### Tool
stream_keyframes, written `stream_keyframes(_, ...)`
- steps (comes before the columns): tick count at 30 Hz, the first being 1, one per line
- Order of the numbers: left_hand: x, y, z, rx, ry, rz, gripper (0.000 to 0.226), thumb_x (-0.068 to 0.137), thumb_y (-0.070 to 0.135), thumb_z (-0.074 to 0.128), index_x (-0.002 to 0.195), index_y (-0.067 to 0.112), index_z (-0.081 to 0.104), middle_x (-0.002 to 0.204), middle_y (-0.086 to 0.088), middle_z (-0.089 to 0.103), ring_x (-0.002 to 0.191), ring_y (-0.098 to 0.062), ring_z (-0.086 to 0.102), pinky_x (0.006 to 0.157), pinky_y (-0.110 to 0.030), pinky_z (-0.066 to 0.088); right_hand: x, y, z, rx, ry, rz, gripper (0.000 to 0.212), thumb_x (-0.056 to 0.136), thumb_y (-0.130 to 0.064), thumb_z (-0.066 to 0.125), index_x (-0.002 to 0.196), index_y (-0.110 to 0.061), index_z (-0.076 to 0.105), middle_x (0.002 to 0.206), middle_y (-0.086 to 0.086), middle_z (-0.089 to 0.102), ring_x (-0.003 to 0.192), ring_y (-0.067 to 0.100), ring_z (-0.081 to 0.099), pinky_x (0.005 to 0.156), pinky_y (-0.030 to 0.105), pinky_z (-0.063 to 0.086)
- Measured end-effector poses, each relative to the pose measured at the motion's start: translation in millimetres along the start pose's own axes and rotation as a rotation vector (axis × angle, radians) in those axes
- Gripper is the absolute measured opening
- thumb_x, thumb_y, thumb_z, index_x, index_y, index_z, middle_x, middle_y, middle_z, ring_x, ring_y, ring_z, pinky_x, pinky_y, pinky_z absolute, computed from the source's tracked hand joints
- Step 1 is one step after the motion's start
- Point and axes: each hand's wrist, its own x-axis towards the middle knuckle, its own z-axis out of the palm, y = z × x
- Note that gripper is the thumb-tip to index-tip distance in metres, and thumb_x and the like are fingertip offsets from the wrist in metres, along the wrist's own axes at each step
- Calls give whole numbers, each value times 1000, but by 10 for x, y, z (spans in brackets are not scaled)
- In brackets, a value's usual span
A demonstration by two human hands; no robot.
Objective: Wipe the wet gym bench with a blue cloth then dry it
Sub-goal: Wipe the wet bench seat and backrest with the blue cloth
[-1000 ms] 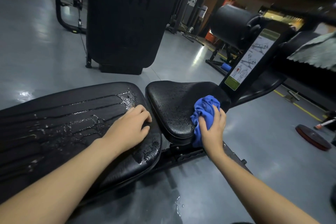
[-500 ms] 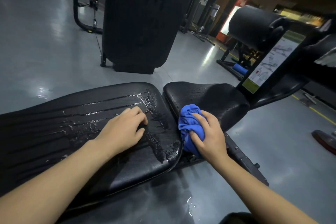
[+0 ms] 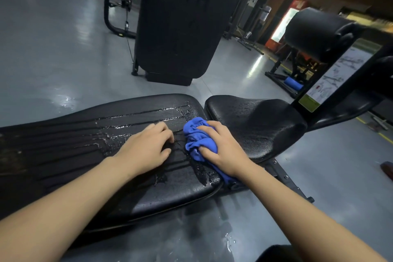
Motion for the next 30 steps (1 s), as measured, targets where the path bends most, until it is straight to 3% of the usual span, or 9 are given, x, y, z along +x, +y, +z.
stream_keyframes(9,-85,-10,-40,24,-53,-21,26,92,38,55,117,31,52,122,11,43,117,-14,43,92,-39,49,-555,-320,180,-111,35,-57,67,87,-53,52,141,-14,48,144,14,39,136,26,33,116,31,24)
stream_keyframes(16,-40,-2,-65,-8,-71,-42,23,91,37,58,113,33,54,119,11,44,119,-14,43,90,-35,46,-689,-548,378,-161,110,-31,65,85,-53,59,137,-13,51,140,16,44,130,34,42,111,43,35)
stream_keyframes(22,-60,-40,-72,-37,-80,-41,25,91,36,58,116,33,54,121,11,44,119,-12,42,90,-35,46,-469,-423,305,-142,111,-52,65,80,-50,59,135,-15,56,137,12,50,128,25,42,110,27,28)
stream_keyframes(30,-107,-144,-106,-42,-86,-68,26,91,41,59,116,35,54,120,13,42,117,-12,41,92,-38,48,155,-189,182,-158,15,-17,69,82,-58,48,139,-20,51,141,7,46,130,23,40,111,24,25)
